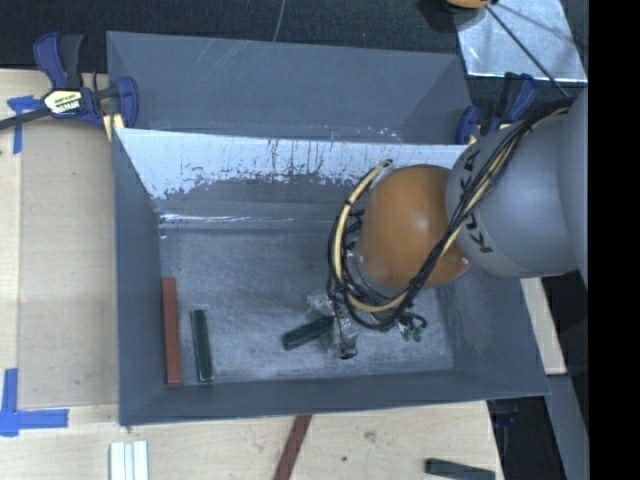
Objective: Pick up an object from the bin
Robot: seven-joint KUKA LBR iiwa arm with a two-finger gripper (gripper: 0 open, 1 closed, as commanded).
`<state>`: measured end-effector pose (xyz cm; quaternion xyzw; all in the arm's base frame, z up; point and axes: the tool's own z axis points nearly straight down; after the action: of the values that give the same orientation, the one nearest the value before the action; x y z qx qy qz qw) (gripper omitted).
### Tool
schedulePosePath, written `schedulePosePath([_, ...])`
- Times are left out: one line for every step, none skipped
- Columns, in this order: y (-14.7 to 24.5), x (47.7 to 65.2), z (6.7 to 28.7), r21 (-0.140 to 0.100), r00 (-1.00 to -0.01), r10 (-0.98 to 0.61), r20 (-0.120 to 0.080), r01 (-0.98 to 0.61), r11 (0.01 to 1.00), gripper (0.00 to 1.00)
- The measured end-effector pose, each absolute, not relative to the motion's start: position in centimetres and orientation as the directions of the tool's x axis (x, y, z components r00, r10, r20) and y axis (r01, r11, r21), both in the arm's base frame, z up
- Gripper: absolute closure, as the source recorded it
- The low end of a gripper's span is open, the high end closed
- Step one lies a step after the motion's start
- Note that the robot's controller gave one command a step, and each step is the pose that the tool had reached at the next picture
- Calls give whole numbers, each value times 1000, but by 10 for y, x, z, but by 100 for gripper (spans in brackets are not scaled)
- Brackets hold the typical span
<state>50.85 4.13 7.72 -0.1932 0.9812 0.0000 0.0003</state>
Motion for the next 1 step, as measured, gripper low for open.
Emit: schedulePosePath([48,509,127,1,-929,-369,3,-369,929,100])
